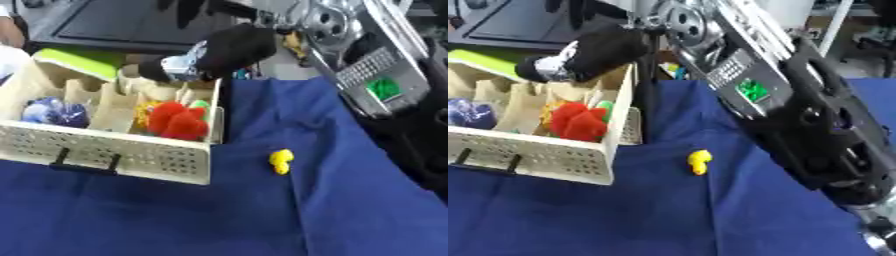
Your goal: Pick up objects from table and place into drawer.
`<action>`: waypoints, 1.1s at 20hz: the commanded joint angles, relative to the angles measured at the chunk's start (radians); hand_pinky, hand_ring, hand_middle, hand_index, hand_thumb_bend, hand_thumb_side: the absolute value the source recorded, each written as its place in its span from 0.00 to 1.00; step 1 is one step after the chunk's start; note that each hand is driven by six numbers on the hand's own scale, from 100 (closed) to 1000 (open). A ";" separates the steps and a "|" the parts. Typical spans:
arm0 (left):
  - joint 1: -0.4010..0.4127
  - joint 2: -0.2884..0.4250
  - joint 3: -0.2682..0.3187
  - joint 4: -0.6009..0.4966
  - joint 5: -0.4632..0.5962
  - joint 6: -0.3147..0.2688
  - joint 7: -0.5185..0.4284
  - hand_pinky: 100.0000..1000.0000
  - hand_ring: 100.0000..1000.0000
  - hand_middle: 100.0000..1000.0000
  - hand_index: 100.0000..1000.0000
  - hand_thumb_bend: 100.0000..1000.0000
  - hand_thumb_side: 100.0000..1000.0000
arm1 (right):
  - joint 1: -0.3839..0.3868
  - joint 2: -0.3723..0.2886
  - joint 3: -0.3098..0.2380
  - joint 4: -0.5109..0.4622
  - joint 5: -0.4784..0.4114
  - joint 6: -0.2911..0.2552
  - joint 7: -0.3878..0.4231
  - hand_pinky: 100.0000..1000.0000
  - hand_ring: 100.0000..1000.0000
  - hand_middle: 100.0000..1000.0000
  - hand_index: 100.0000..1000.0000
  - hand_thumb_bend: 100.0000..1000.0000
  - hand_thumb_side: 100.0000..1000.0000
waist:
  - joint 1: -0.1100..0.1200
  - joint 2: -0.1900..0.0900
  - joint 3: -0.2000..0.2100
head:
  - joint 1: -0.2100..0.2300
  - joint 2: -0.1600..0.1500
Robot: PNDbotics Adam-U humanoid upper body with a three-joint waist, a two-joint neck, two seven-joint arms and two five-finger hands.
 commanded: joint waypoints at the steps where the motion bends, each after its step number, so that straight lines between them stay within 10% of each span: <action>1: -0.007 0.029 0.007 -0.012 -0.002 -0.017 0.014 0.58 0.75 0.72 0.86 0.04 0.97 | -0.014 -0.020 -0.026 -0.019 -0.008 0.003 -0.023 0.76 0.76 0.62 0.87 0.52 0.71 | 0.009 -0.018 -0.001 | 0.001 -0.002; 9: 0.003 0.028 0.016 -0.012 -0.010 -0.019 0.020 0.58 0.75 0.72 0.86 0.04 0.97 | 0.057 -0.091 -0.160 -0.160 -0.097 0.055 -0.188 0.75 0.73 0.59 0.82 0.50 0.71 | 0.016 -0.018 -0.011 | 0.017 0.003; 13: 0.006 0.029 0.024 -0.012 -0.015 -0.019 0.028 0.58 0.75 0.72 0.86 0.05 0.97 | 0.105 -0.130 -0.287 -0.263 -0.177 0.084 -0.436 0.71 0.72 0.58 0.79 0.23 0.74 | 0.022 -0.020 -0.020 | 0.025 0.004; 18: 0.009 0.028 0.033 -0.012 -0.022 -0.019 0.034 0.58 0.75 0.72 0.86 0.05 0.97 | 0.149 -0.152 -0.359 -0.274 -0.264 -0.069 -0.834 0.69 0.73 0.59 0.75 0.06 0.71 | 0.036 -0.024 -0.030 | 0.007 -0.006; 19: 0.009 0.027 0.034 -0.012 -0.023 -0.019 0.036 0.58 0.75 0.72 0.86 0.04 0.92 | 0.156 -0.148 -0.364 -0.274 -0.269 -0.106 -0.894 0.68 0.74 0.61 0.74 0.00 0.96 | 0.038 -0.024 -0.031 | 0.003 -0.008; 20: 0.008 0.024 0.035 -0.012 -0.024 -0.019 0.037 0.58 0.75 0.72 0.86 0.05 0.97 | 0.163 -0.143 -0.371 -0.274 -0.273 -0.149 -0.954 0.68 0.75 0.60 0.74 0.00 0.70 | 0.042 -0.025 -0.034 | -0.002 -0.012; 22: 0.007 0.021 0.037 -0.012 -0.028 -0.019 0.038 0.58 0.75 0.72 0.86 0.06 0.97 | 0.178 -0.132 -0.383 -0.274 -0.267 -0.234 -1.059 0.67 0.75 0.60 0.74 0.00 0.69 | 0.049 -0.026 -0.038 | -0.011 -0.020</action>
